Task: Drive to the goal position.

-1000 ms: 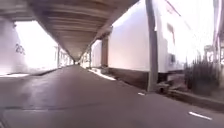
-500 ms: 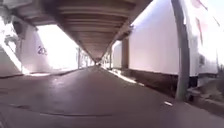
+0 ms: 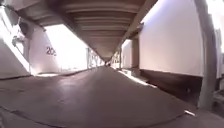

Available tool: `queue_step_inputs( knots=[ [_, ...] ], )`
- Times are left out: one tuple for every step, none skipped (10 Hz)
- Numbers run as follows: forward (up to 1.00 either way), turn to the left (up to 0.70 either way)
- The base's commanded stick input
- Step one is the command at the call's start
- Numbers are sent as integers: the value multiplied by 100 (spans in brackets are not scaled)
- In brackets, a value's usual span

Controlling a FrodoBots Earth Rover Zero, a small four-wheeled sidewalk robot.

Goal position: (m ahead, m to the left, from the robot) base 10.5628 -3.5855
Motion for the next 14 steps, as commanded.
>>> queue_step_inputs(
  knots=[
    [70,0],
    [70,0],
    [70,26],
    [70,30],
    [70,35],
    [70,20],
    [70,4],
    [70,0],
    [70,0],
    [70,0],
    [70,0],
    [70,0],
    [70,0],
    [70,0]
  ],
)
